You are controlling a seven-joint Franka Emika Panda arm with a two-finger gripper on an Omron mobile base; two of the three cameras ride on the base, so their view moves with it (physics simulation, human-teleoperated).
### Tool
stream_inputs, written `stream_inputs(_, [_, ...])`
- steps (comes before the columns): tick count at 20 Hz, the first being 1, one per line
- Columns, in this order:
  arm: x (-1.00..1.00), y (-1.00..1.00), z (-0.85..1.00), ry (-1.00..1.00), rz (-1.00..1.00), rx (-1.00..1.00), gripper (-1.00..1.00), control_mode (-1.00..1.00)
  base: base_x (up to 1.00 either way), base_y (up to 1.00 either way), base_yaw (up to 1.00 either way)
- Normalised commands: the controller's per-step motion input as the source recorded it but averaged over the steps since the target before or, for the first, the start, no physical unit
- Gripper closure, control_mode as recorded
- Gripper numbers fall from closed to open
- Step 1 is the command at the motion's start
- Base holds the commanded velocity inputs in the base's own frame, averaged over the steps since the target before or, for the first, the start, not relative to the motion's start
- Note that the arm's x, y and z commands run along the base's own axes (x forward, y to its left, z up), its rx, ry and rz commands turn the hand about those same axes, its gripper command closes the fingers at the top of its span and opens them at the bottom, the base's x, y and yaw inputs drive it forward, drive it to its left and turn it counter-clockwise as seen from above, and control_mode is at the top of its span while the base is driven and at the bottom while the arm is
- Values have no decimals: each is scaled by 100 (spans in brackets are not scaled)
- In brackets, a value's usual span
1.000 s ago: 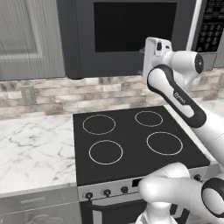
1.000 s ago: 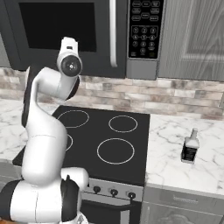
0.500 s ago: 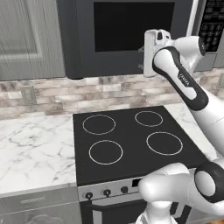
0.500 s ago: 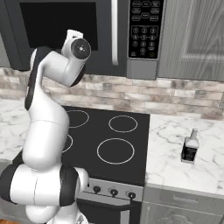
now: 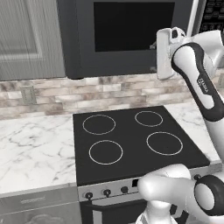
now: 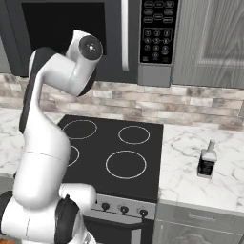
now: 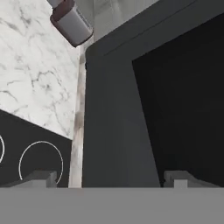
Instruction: Place the microwavable item in the microwave. Then, close the microwave door and press the start button.
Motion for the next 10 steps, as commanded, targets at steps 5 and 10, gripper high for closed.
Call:
stream_inputs(5, [-100,-98,0,-18,0,12,-100,-100,0,0,0])
stream_inputs(10, [-82,-100,0,-10,-7,20,-100,-100,0,0,0])
